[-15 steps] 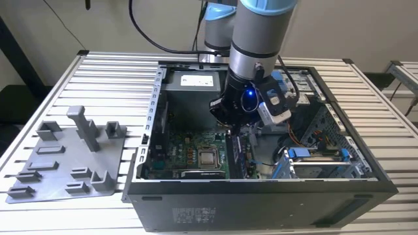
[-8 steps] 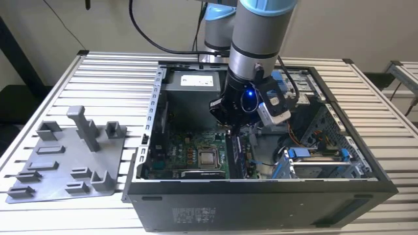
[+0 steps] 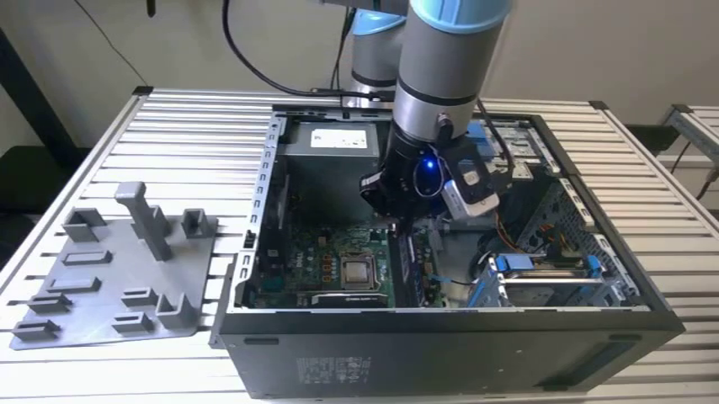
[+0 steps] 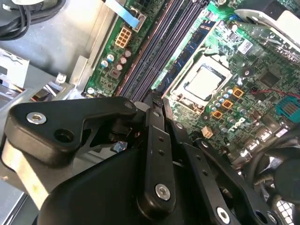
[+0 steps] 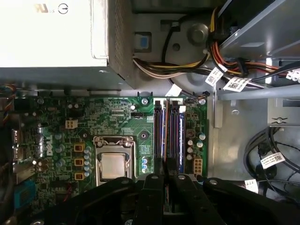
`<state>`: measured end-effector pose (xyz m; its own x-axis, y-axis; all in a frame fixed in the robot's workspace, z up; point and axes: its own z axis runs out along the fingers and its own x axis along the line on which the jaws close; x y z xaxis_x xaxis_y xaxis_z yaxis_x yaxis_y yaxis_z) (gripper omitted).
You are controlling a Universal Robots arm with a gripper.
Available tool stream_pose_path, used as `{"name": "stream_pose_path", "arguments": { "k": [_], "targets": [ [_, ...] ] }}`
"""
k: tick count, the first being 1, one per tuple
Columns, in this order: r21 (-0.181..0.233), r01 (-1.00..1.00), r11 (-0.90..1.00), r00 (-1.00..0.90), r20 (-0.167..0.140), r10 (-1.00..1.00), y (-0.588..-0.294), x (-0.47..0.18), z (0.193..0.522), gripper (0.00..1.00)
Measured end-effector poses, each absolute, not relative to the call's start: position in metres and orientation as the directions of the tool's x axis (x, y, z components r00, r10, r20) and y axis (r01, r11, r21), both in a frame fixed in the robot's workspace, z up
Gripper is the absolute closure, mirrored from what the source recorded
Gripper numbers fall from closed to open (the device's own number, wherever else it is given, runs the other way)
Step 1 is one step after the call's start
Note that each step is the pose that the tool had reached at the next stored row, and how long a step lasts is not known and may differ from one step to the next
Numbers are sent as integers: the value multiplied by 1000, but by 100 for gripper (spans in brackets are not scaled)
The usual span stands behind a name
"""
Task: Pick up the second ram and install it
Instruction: 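Insert the second ram into the second slot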
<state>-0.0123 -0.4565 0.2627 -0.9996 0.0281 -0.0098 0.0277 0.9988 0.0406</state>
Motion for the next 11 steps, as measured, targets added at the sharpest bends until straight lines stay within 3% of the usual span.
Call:
{"name": "stream_pose_path", "arguments": {
  "k": [11],
  "targets": [
    [41,49,998,-999,-10,49,-464,-12,247,86]
  ]
}}
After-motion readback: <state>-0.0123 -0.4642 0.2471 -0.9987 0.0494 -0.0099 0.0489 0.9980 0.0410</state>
